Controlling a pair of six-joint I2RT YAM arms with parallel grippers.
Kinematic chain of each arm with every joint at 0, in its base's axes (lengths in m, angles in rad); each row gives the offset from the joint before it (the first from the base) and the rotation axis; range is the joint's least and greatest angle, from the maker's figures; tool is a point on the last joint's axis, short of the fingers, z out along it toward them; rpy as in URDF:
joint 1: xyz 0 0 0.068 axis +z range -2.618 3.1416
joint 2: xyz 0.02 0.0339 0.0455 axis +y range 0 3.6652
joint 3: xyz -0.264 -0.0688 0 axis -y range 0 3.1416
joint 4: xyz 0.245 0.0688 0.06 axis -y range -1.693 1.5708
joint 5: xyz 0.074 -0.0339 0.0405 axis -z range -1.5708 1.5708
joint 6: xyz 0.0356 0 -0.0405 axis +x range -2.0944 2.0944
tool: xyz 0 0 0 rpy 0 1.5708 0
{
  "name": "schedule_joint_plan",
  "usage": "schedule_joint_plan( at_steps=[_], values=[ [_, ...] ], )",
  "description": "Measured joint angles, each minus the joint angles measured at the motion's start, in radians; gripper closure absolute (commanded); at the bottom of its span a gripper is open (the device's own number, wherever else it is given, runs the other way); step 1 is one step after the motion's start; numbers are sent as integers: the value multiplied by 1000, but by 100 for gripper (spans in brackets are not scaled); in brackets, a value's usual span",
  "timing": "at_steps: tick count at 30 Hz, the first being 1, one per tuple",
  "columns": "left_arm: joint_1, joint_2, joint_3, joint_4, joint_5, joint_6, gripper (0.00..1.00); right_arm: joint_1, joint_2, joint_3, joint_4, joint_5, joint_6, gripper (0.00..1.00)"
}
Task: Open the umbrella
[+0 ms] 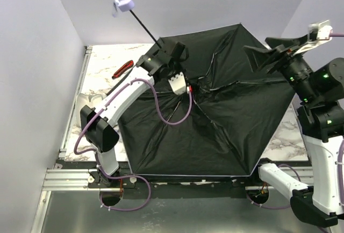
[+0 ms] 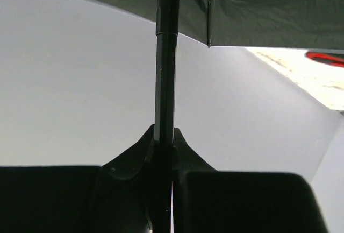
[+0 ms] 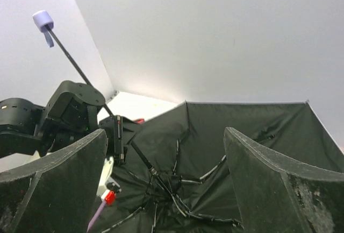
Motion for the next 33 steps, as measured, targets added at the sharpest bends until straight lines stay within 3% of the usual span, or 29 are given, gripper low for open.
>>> schedule_joint_plan(
  at_steps=[6, 10, 20, 23, 29, 33],
  values=[
    [19, 111, 474, -154, 50, 0, 100, 0, 50, 164, 29, 1, -5, 8],
    [41, 146, 606, -165, 59, -35, 100, -5, 57, 205, 44, -5, 0, 10],
    [45, 140, 554, -170, 100, -359, 100, -6, -19, -6, 24, -290, -12, 19],
    [37, 83, 457, -111, 153, -410, 100, -6, 13, -11, -26, -310, -61, 21],
    [9, -177, 26, 105, 213, -306, 100, -5, 186, 175, -185, -283, -248, 30],
    [-32, -209, -14, 155, 190, -241, 100, -6, 315, 352, -314, -245, -370, 30]
  ],
)
